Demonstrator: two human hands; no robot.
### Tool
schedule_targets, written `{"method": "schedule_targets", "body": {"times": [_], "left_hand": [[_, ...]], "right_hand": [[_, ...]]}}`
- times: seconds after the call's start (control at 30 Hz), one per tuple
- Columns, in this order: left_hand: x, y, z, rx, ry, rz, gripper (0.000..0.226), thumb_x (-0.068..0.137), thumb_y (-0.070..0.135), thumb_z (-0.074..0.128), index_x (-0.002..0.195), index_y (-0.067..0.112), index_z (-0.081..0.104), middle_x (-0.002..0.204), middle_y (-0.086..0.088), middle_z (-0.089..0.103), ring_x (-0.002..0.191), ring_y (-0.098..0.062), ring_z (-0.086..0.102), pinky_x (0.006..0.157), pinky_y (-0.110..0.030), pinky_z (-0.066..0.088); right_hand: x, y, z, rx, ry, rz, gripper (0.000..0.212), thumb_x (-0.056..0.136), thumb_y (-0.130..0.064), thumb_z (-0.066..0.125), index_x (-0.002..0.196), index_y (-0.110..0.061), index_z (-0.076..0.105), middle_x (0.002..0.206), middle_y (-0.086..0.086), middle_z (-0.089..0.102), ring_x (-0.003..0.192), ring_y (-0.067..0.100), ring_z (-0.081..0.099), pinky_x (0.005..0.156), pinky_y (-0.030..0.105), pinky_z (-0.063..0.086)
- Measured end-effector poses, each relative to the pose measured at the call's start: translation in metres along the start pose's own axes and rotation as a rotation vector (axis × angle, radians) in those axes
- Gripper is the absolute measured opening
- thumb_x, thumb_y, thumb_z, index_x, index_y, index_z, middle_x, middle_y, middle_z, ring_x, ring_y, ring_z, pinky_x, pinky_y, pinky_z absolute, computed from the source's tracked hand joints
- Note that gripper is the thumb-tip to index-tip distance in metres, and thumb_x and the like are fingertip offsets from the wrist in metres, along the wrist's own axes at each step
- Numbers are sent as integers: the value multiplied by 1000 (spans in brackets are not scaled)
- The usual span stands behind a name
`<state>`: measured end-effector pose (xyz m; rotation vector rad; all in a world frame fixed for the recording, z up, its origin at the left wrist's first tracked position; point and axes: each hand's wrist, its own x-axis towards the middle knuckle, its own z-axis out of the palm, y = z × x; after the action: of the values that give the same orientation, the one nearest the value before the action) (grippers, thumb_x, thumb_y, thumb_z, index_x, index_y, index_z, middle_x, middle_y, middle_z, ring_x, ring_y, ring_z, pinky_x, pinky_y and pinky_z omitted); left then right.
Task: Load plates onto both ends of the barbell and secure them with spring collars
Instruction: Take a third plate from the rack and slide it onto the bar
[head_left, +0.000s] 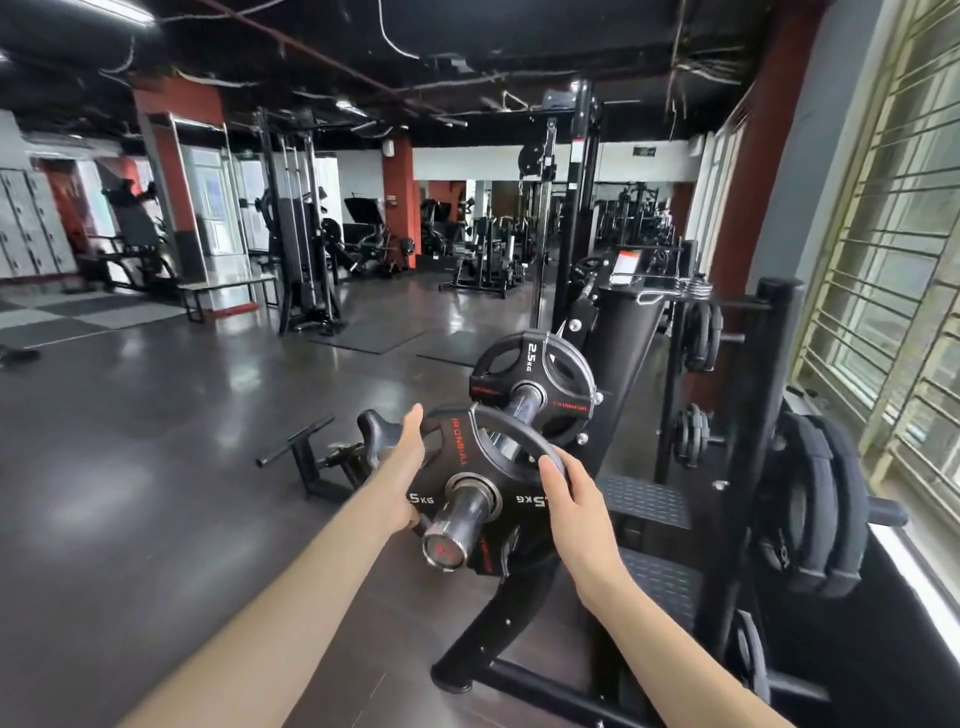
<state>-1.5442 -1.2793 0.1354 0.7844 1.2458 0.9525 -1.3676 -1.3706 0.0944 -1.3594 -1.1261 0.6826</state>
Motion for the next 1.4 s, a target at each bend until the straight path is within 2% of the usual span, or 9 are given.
{"method": "schedule_targets", "body": {"times": [0.17, 0.33, 0.6, 0.73, 0.93, 1.1, 1.17, 1.23, 1.4], "left_hand": [[41, 21, 35, 62, 77, 34, 129, 41, 92, 51, 148, 21, 42, 149, -12, 48, 132, -37, 48, 112, -58, 31], [89, 41, 72, 153, 70, 79, 118, 64, 91, 40, 156, 19, 25, 158, -9, 34, 141, -36, 36, 115, -56, 27], [166, 70, 126, 210, 132, 160, 109, 72, 88, 39, 154, 18, 22, 158, -11, 31, 138, -38, 38, 112, -54, 32], [196, 75, 142, 159, 147, 186, 96, 76, 83, 43, 140, 12, 38, 142, -14, 49, 124, -37, 53, 107, -51, 40], [215, 74, 141, 238, 206, 168, 95, 85, 78, 37, 153, 12, 25, 155, -13, 33, 136, -38, 38, 109, -53, 35], [200, 89, 141, 397, 212, 147, 84, 94, 66, 38, 154, 9, 22, 159, -17, 27, 142, -38, 31, 111, -54, 28], [190, 104, 152, 501, 358, 324, 63, 96, 46, 45, 146, 8, 35, 152, -19, 35, 137, -36, 34, 112, -50, 31], [175, 121, 174, 562, 443, 602, 48, 94, 35, 50, 137, 14, 46, 146, -15, 41, 133, -32, 35, 109, -48, 34], [137, 136, 266, 963, 193, 1143, 36, 97, 48, 44, 120, 22, 54, 125, -1, 52, 118, -22, 49, 81, -34, 39]], "right_hand": [[53, 12, -13, -45, 7, -23, 51, 103, -43, 48, 152, -28, 44, 142, -5, 52, 133, 5, 43, 112, 24, 28], [118, 34, -18, -196, 80, -58, 54, 107, -38, 42, 157, -22, 32, 152, 4, 47, 146, 22, 35, 121, 42, 26], [202, 61, -26, -434, 170, -135, 49, 109, -31, 37, 157, -25, 33, 167, 7, 24, 153, 27, 17, 121, 36, 15], [227, 68, -31, -473, 149, -221, 50, 108, -33, 37, 157, -36, 27, 169, -2, 18, 155, 23, 12, 121, 35, 20], [233, 75, -27, -359, 140, -293, 50, 107, -40, 37, 139, -70, 13, 161, -27, 21, 136, -13, 12, 105, 23, 34], [236, 69, -41, -361, 66, -288, 49, 105, -35, 47, 154, -37, 39, 158, -17, 36, 144, 0, 28, 117, 24, 26], [239, 59, -55, -284, 116, -270, 36, 103, -33, 53, 138, -29, 61, 141, -14, 57, 132, 2, 48, 113, 29, 37], [244, 45, -72, -170, 218, -172, 19, 102, -35, 51, 110, -41, 68, 112, -22, 65, 109, -7, 57, 96, 19, 43], [275, 12, -126, 176, 313, 161, 21, 101, -24, 48, 107, -22, 68, 98, -3, 74, 91, 12, 65, 80, 30, 51]]}}
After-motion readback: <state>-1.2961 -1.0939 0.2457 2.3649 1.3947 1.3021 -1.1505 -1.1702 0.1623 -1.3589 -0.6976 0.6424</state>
